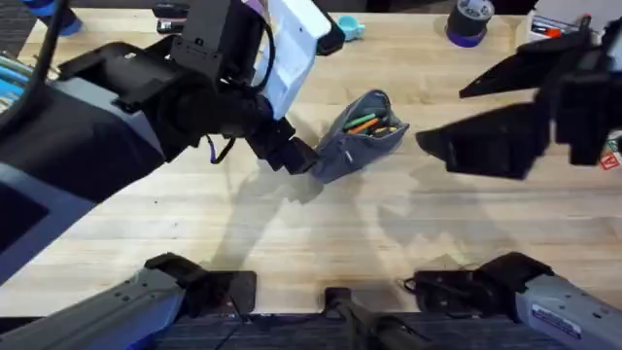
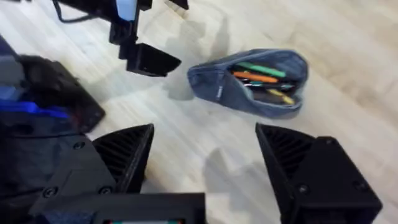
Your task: Unzip the bag, pick up the pens from the table one at a time and place them inside, then zip the bag closed.
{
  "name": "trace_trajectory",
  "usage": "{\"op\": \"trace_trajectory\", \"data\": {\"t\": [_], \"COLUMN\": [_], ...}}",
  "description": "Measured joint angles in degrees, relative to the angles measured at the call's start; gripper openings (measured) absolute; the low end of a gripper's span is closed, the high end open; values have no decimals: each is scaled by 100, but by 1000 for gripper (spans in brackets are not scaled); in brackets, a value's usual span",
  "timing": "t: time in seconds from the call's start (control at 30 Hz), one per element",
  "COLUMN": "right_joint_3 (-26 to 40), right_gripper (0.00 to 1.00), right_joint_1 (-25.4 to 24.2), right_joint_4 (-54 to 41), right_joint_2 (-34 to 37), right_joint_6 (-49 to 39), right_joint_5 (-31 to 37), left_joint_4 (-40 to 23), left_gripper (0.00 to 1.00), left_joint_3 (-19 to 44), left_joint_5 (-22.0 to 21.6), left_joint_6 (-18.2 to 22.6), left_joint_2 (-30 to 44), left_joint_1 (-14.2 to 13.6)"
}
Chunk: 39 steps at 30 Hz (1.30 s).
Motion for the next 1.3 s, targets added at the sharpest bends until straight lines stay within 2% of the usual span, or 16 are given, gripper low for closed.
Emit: {"op": "trace_trajectory", "data": {"t": [0.1, 0.23, 0.33, 0.47, 0.57, 0.67, 0.77, 1.1, 1.3], "right_joint_3": [0, 0, 0, 0, 0, 0, 0, -240, -565], "right_gripper": [996, 996, 995, 996, 996, 996, 996, 996, 996], "right_joint_1": [0, 0, 0, 0, 0, 0, 0, 16, 399], "right_joint_4": [2, 2, -25, -129, -140, -203, -227, -183, 251], "right_joint_2": [217, 469, 611, 748, 849, 957, 1039, 1050, 1041], "right_joint_6": [310, 583, 819, 1118, 1245, 1422, 1625, 2511, 2984], "right_joint_5": [-106, -155, -172, -202, -202, -202, -200, 83, 379], "left_joint_4": [-70, -476, -662, -701, -694, -696, -696, -696, -698], "left_gripper": [993, 993, 993, 993, 993, 993, 993, 993, 993], "left_joint_3": [0, -5, -42, -133, -133, -133, -133, -133, -133], "left_joint_5": [177, 790, 1455, 2264, 2652, 2844, 2950, 3028, 3031], "left_joint_6": [292, 1112, 1667, 2195, 2433, 2553, 2616, 2679, 2694], "left_joint_2": [0, 0, 0, 0, -1, 0, 0, 0, 0], "left_joint_1": [20, 211, 619, 1334, 1751, 1954, 2039, 2041, 2041]}}
